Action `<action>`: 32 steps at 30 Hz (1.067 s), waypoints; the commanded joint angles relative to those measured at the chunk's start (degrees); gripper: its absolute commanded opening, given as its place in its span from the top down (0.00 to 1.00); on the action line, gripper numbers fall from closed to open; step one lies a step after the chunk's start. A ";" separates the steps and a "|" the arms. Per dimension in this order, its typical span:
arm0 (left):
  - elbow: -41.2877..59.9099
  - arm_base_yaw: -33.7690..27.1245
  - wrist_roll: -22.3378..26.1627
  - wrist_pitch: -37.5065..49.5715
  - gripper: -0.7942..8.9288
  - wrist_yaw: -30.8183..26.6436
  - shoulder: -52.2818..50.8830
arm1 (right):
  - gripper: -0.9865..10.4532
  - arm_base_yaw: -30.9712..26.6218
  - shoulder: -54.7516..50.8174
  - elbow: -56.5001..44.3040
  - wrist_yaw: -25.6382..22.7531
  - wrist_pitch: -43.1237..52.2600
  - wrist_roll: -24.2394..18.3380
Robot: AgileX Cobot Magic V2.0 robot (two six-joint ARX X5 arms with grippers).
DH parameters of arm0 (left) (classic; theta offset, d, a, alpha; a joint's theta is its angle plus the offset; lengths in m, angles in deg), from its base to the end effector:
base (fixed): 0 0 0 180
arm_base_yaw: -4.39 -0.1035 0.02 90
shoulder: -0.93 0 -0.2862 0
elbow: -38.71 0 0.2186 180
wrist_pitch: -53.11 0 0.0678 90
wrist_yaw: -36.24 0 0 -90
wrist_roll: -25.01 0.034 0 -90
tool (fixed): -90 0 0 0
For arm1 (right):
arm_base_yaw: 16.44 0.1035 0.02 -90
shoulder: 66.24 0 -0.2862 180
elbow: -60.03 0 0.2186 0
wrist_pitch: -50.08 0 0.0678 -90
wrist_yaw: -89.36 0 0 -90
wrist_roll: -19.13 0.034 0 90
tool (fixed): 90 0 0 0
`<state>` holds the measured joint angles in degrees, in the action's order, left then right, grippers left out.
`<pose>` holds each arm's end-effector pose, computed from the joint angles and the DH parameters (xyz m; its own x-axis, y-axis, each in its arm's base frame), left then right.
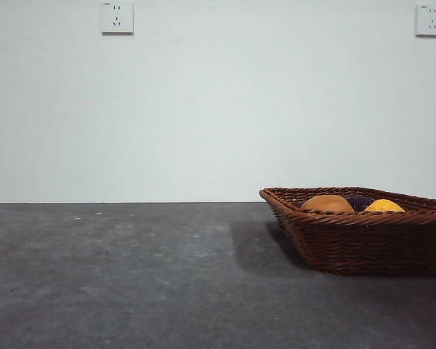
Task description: Help me put the vegetables on the table into the basket
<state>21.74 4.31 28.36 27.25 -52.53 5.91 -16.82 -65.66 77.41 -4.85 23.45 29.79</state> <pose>0.0475 -0.0007 0.1494 0.9706 -0.0201 -0.2397 0.0334 0.9981 0.0516 0.0433 -0.0028 0.1522 0.9822 -0.0799 -0.1703 0.1092 0.9794 0.1699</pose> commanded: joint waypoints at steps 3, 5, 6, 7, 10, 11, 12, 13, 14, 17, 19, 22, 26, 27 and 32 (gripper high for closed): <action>0.61 -0.13 -0.35 0.42 0.92 0.26 0.07 | 0.91 0.02 -0.13 -0.66 1.42 0.20 -0.85; 0.61 -0.13 -0.35 0.42 0.92 0.26 0.07 | 0.91 0.02 -0.13 -0.66 2.36 0.11 -1.03; 0.61 -0.13 -0.35 0.42 0.92 0.26 0.07 | 0.91 0.07 -0.13 -0.66 2.36 0.11 -0.92; 0.61 -0.13 -0.35 0.42 0.92 0.26 0.07 | 0.91 0.07 -0.13 -0.66 2.32 0.13 -0.68; 0.61 -0.13 -0.35 0.42 0.92 0.26 0.07 | 0.91 0.07 -0.13 -0.66 2.23 0.17 -0.68; 0.61 -0.13 -0.35 0.42 0.92 0.26 0.07 | 0.91 0.07 -0.13 -0.66 2.23 0.17 -0.68; 0.61 -0.13 -0.35 0.42 0.92 0.26 0.07 | 0.91 0.09 -0.13 -0.66 2.25 0.17 -0.68; 0.61 -0.13 -0.35 0.42 0.92 0.26 0.07 | 0.91 0.13 -0.13 -0.66 2.23 0.17 -0.68; 0.61 -0.13 -0.35 0.42 0.92 0.26 0.07 | 0.91 0.24 -0.13 -0.66 2.23 0.17 -0.68; 0.61 -0.13 -0.35 0.42 0.92 0.26 0.07 | 0.91 1.29 -0.13 -0.66 2.23 0.17 -0.68; 0.61 -0.13 -0.35 0.42 0.92 0.26 0.07 | 0.91 2.10 -0.13 -0.66 2.25 0.17 -0.68; 0.61 -0.13 -0.35 0.42 0.92 0.26 0.07 | 0.91 2.34 -0.13 -0.66 2.27 0.15 -0.68; 0.61 -0.13 -0.35 0.42 0.92 0.26 0.07 | 0.91 2.29 -0.09 -0.63 2.25 0.15 -0.68; 0.61 -0.13 -0.35 0.42 0.92 0.26 0.07 | 0.91 2.29 -0.07 -0.63 2.25 0.13 -0.68; 0.61 -0.13 -0.35 0.42 0.92 0.26 0.07 | 0.91 2.29 -0.04 -0.63 2.25 0.13 -0.68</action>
<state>21.74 4.31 28.36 27.23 -52.55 5.95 -14.53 -65.66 77.41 -2.55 23.32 29.37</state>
